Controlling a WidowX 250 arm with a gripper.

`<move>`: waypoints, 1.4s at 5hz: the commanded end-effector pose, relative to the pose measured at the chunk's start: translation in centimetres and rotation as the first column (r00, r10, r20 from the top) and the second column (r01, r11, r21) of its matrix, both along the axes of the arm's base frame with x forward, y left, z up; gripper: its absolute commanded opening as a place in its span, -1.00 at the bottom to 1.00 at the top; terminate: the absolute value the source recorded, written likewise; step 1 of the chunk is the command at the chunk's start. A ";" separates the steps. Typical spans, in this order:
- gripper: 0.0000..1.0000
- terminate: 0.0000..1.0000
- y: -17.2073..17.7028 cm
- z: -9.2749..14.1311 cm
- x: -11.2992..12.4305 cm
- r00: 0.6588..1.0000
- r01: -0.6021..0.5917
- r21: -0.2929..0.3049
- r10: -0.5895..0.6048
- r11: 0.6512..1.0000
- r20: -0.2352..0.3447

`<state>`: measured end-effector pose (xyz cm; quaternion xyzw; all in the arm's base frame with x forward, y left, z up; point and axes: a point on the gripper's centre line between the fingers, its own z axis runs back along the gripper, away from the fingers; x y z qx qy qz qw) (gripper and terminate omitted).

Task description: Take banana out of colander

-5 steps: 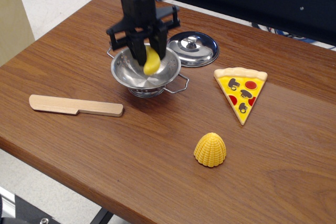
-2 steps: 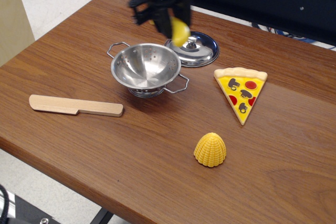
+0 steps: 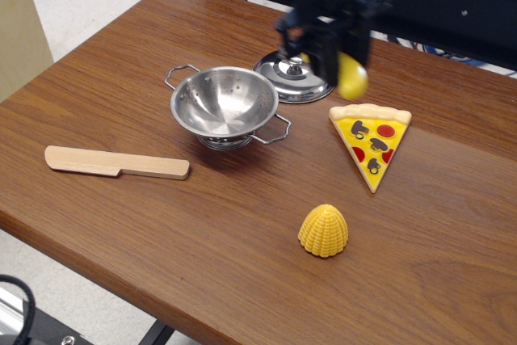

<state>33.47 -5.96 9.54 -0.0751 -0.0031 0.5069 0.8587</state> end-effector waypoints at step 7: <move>-1.00 -1.00 -5.9 -4.8 -2.3 0.980 0.200 0.098 -0.200 0.975 -0.016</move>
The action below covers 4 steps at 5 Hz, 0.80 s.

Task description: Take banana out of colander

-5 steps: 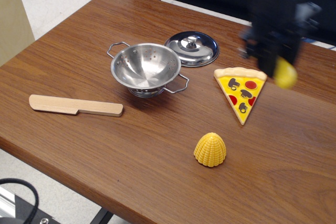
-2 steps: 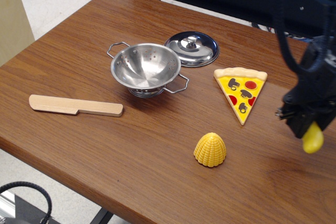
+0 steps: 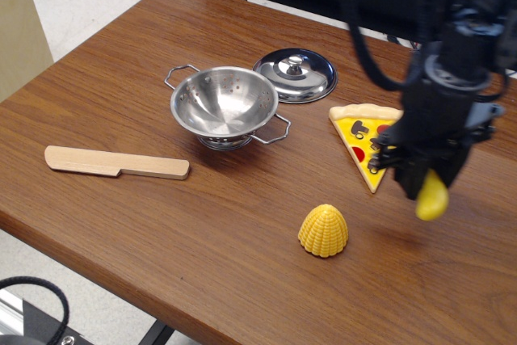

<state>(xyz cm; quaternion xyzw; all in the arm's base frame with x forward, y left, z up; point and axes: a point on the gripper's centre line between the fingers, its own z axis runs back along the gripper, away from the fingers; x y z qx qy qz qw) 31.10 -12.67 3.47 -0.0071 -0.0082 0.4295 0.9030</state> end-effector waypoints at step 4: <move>1.00 -1.00 1.1 0.5 -0.7 0.999 0.031 -0.035 -0.031 0.999 0.025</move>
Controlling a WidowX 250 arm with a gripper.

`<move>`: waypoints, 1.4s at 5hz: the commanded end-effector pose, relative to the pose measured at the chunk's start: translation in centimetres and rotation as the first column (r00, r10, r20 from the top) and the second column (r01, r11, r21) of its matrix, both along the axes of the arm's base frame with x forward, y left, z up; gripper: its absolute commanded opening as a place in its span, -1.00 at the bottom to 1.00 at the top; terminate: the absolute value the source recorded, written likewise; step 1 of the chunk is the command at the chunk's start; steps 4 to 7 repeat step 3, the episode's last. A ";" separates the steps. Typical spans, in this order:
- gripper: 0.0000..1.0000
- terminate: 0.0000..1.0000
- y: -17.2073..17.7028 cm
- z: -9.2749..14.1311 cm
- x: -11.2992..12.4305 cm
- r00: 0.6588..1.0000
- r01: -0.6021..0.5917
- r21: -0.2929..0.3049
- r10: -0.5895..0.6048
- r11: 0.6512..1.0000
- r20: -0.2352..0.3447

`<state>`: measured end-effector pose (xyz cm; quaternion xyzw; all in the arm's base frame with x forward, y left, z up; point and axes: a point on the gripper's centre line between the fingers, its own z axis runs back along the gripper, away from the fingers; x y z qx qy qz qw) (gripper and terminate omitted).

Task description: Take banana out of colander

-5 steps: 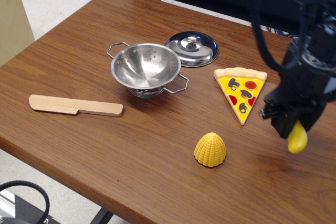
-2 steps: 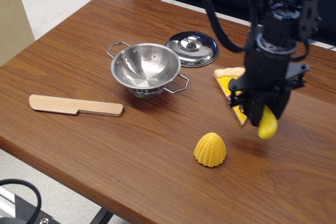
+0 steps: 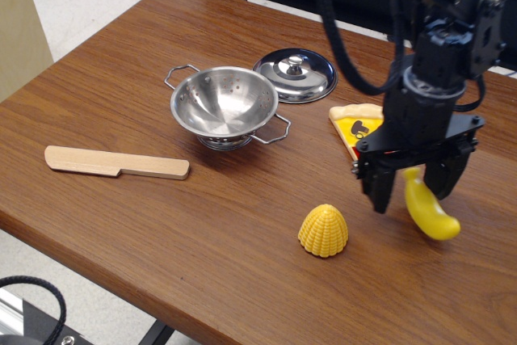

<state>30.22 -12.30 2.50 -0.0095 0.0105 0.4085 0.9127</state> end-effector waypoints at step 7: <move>1.00 1.00 1.7 7.5 1.4 0.987 -0.109 -0.054 0.115 0.993 0.114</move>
